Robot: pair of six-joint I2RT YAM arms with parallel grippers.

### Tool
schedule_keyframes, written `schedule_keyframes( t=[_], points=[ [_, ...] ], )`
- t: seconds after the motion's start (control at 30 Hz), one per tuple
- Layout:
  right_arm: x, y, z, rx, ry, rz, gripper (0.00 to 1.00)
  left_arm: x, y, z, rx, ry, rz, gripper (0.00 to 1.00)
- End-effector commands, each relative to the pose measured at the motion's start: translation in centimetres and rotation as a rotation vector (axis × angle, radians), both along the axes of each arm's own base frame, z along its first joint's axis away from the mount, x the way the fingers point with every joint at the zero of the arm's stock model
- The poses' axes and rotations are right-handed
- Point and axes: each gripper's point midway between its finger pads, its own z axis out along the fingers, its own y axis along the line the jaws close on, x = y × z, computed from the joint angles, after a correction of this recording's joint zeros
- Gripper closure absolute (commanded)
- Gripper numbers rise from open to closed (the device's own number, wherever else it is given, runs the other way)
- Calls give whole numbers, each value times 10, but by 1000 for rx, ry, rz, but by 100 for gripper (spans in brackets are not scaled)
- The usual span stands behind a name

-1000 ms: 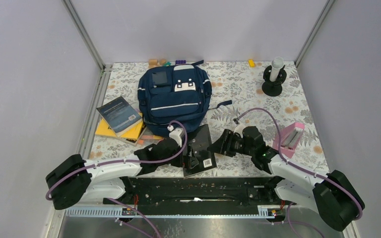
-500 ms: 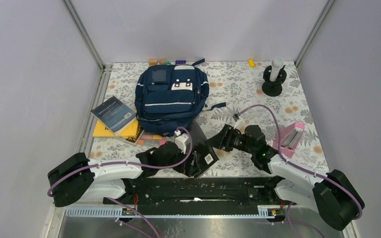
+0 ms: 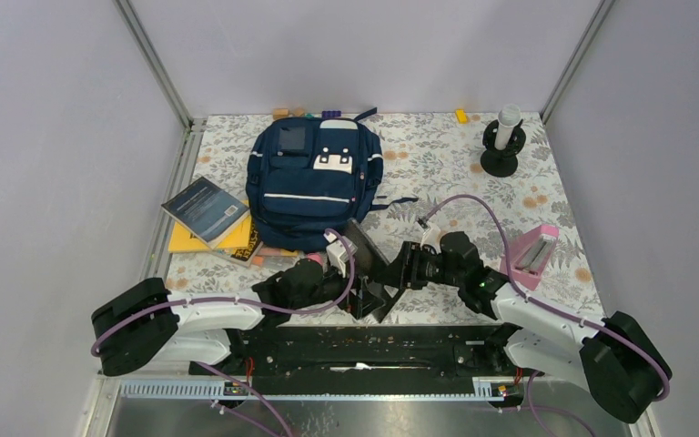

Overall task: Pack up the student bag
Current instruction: Pick up the book from the center of the board.

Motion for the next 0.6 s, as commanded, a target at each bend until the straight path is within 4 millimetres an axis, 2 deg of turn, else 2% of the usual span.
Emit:
schedule_keyframes(
  t=[0.0, 0.13, 0.2, 0.23, 0.27, 0.3, 0.43, 0.47, 0.57],
  points=[
    [5, -10, -9, -133, -85, 2, 41, 4, -12, 24, -81, -71, -23, 1],
    [9, -13, -2, -168, -147, 5, 45, 2, -12, 22, -75, -73, -32, 1],
    [11, -15, 2, -182, -179, 0, 51, 2, -12, 21, -72, -74, -32, 1],
    [13, -16, 4, -192, -190, -6, 58, 2, -12, 23, -73, -77, -30, 1],
    [14, -18, 5, -201, -198, -12, 72, 3, -12, 24, -74, -80, -29, 1],
    [15, -19, 5, -206, -204, -18, 80, 3, -13, 27, -77, -84, -30, 1],
    [14, -19, 9, -180, -204, -29, 97, 5, -14, 35, -65, -99, -33, 1],
    [14, -18, 11, -172, -202, -31, 100, 6, -13, 38, -58, -106, -31, 1],
    [16, -23, 18, -177, -216, -60, 100, 7, -10, 52, -35, -140, -34, 1]
  ],
)
